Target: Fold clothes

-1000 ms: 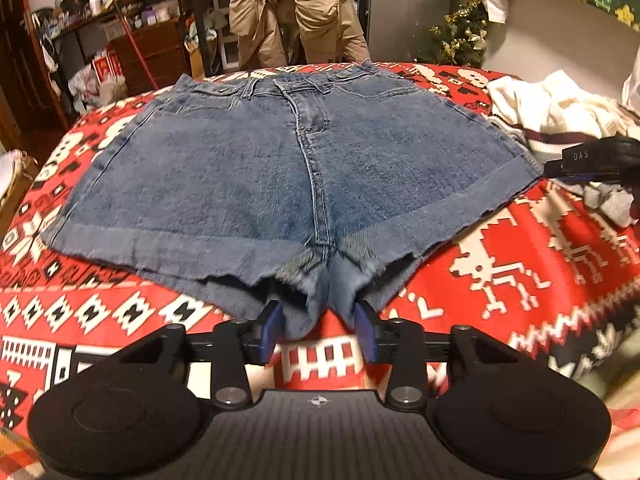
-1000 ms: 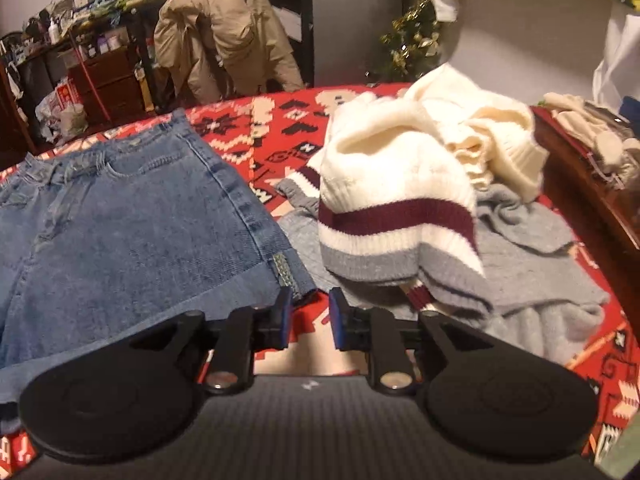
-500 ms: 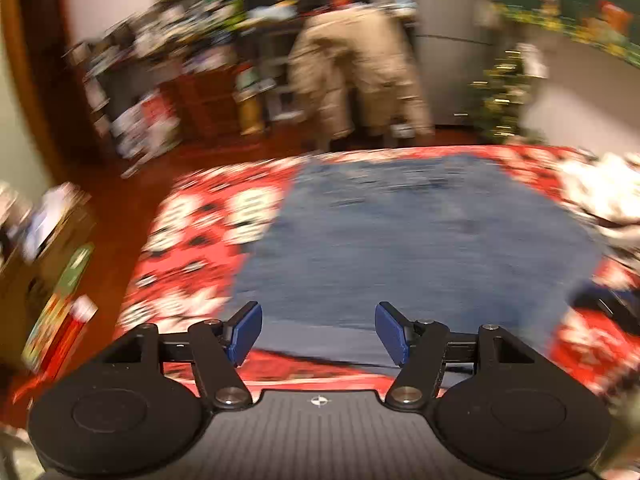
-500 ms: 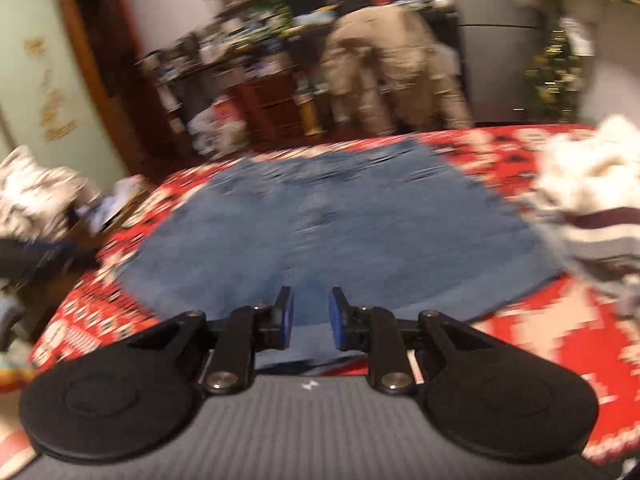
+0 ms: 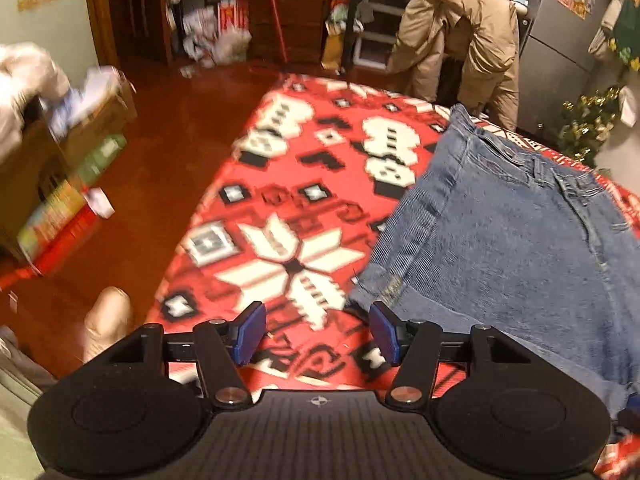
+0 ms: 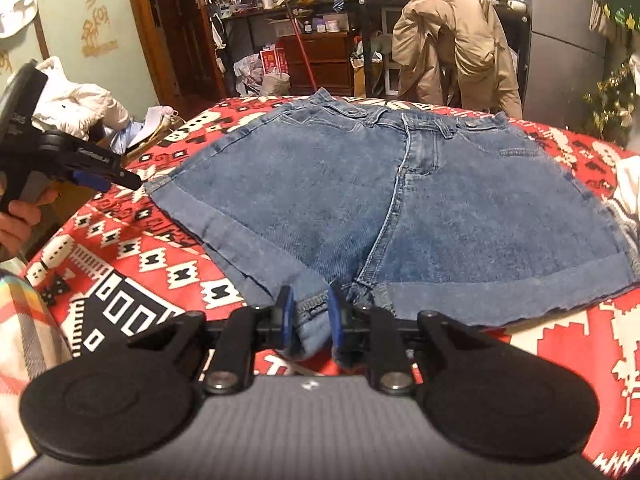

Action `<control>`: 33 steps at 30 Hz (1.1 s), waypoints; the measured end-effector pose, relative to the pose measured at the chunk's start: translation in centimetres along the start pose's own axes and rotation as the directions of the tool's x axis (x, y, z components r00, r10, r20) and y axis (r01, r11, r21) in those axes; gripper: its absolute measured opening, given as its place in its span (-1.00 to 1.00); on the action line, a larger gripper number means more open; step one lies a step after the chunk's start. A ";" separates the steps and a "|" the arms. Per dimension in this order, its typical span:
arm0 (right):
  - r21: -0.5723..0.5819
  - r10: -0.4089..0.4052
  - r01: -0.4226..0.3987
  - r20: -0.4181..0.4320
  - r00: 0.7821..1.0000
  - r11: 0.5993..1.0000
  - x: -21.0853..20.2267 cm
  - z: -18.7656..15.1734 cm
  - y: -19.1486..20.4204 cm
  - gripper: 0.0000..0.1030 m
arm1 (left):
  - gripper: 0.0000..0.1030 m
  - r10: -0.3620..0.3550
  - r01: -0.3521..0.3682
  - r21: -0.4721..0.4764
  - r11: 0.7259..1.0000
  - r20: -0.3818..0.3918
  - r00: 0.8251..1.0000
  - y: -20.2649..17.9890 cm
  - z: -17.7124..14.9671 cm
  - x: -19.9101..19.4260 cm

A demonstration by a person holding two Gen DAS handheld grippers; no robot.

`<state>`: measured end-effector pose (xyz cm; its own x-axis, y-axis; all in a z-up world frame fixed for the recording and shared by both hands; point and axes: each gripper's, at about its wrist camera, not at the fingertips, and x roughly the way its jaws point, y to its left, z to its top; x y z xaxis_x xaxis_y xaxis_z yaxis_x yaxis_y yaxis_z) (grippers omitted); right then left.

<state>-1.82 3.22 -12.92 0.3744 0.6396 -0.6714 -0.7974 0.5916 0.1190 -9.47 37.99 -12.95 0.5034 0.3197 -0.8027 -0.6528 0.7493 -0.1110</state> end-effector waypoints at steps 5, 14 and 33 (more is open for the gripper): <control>-0.014 0.030 -0.031 -0.054 0.998 0.999 0.4 -0.6 0.1 -0.58 | 0.12 -0.024 0.024 -0.031 0.999 -0.004 1.000 0.2 0.6 0.8; 0.016 0.051 -0.050 -0.091 0.995 0.999 0.8 -1.2 -0.6 -0.75 | 0.12 -0.059 0.059 -0.014 0.998 -0.023 0.998 -0.7 1.1 1.9; -0.047 0.016 -0.020 -0.089 0.996 0.999 0.7 -1.2 -0.1 -0.99 | -0.88 0.108 -0.117 0.085 0.989 0.108 0.988 -3.6 1.3 0.3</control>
<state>-2.05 3.03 -14.28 0.3179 0.6029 -0.7317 -0.8261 0.5548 0.0982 -6.24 36.13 -11.99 0.4882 0.4594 -0.7420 -0.6571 0.7531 0.0339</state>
